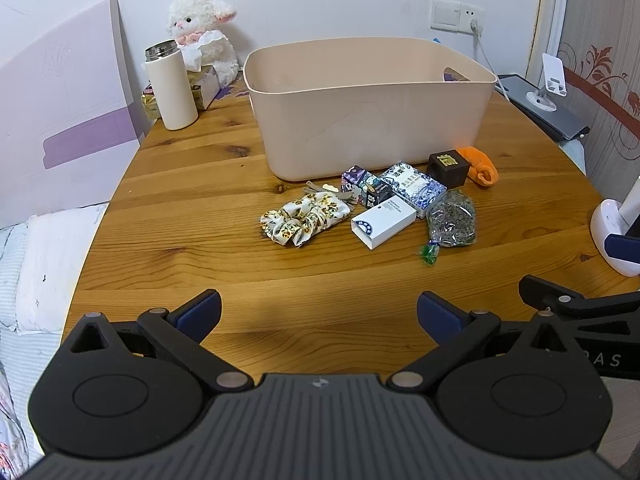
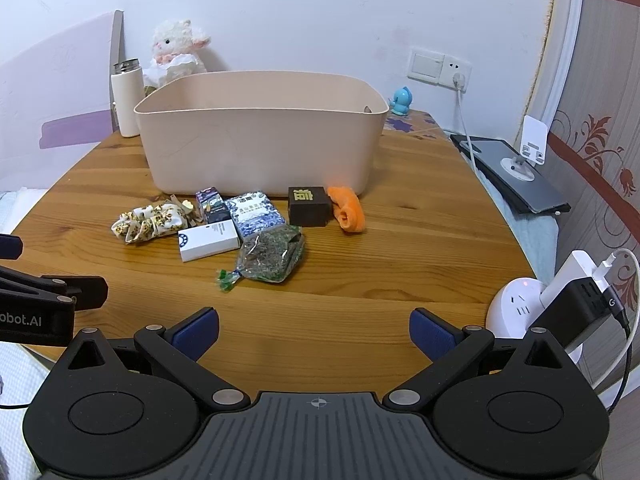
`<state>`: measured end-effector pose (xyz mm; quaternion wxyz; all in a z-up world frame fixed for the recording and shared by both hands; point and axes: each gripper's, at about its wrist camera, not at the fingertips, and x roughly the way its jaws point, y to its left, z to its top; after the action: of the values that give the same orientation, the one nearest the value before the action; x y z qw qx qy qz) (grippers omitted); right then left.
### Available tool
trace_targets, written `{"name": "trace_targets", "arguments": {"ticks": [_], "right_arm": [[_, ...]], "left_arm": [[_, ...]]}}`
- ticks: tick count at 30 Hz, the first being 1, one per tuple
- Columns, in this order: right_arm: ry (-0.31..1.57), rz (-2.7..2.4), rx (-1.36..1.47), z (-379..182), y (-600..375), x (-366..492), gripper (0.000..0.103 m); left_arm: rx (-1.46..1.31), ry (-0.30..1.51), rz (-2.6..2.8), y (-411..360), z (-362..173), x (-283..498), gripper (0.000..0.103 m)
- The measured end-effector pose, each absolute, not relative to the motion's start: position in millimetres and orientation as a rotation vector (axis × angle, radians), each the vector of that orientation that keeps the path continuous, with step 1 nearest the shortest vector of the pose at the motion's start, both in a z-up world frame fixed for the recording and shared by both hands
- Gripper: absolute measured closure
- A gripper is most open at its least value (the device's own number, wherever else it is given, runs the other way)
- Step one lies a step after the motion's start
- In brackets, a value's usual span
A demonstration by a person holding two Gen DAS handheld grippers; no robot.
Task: Organize objects
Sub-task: 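Move both tools toward the items in front of the beige basket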
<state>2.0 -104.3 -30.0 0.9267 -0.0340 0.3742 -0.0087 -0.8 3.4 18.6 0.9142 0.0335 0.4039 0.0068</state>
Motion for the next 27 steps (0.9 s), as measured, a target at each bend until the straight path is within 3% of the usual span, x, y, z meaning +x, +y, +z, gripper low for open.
{"name": "trace_targets", "arguments": {"ticks": [27], "right_arm": [[0.807,-0.002,-0.058,-43.4,-101.2,29.4,0.0]], "left_arm": [[0.071,0.854,0.009,13.2,2.7,24.0,0.0]]}}
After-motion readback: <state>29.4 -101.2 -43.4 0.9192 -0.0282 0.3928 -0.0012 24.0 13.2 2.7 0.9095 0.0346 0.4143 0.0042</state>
